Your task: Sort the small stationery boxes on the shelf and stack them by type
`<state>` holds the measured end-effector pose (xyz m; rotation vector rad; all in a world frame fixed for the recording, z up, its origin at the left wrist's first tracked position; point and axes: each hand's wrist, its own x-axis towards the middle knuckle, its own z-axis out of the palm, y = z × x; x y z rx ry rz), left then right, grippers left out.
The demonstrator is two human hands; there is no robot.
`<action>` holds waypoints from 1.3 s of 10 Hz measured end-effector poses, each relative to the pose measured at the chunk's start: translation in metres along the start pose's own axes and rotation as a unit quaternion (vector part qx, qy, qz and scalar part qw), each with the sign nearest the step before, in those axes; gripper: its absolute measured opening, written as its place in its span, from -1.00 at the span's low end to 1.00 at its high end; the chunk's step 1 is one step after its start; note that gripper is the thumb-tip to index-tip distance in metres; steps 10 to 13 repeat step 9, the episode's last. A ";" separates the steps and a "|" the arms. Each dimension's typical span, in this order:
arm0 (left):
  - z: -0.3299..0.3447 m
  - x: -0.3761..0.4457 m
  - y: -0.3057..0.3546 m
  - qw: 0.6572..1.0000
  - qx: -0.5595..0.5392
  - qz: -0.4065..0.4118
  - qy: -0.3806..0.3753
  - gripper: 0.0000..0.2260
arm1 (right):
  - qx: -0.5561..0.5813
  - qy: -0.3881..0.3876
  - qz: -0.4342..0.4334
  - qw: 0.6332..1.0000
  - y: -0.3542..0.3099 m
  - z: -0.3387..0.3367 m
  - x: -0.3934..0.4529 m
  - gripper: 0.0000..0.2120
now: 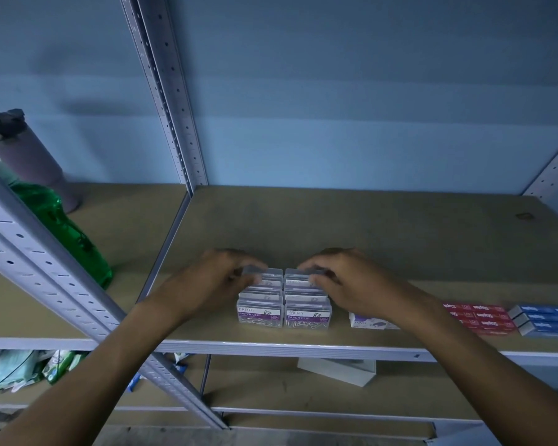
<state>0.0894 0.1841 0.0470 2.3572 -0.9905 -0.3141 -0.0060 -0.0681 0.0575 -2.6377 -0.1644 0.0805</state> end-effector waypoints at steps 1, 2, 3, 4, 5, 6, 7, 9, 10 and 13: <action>-0.003 -0.004 0.005 0.999 -0.015 -0.010 -0.034 -0.55 | -0.014 -0.073 0.021 0.997 0.000 -0.002 -0.005 -0.29; -0.001 -0.005 0.006 0.999 0.002 -0.006 -0.042 -0.47 | -0.045 -0.075 0.003 0.996 -0.003 0.003 -0.008 -0.18; 0.002 -0.006 0.007 1.000 0.019 -0.001 -0.023 -0.47 | -0.056 -0.062 -0.012 0.996 -0.005 0.002 -0.008 -0.18; 0.002 -0.006 0.009 0.999 0.037 -0.005 -0.016 -0.46 | -0.055 -0.066 -0.018 0.996 -0.006 0.000 -0.009 -0.17; 0.003 -0.007 0.013 0.999 0.042 -0.012 -0.011 -0.45 | -0.057 -0.058 -0.017 0.997 -0.006 0.002 -0.009 -0.18; 0.003 -0.009 0.014 0.999 0.033 -0.013 -0.010 -0.46 | -0.059 -0.047 -0.019 0.997 -0.003 0.006 -0.011 -0.17; 0.004 -0.008 0.011 0.999 0.030 -0.020 -0.021 -0.42 | -0.038 -0.052 -0.009 0.998 -0.003 0.005 -0.015 -0.14; 0.002 -0.030 0.022 0.991 0.103 -0.002 0.083 -0.34 | 0.052 0.015 0.031 0.998 0.013 -0.041 -0.053 -0.41; 0.002 -0.030 0.022 0.991 0.103 -0.002 0.083 -0.34 | 0.052 0.015 0.031 0.998 0.013 -0.041 -0.053 -0.41; 0.002 -0.030 0.022 0.991 0.103 -0.002 0.083 -0.34 | 0.052 0.015 0.031 0.998 0.013 -0.041 -0.053 -0.41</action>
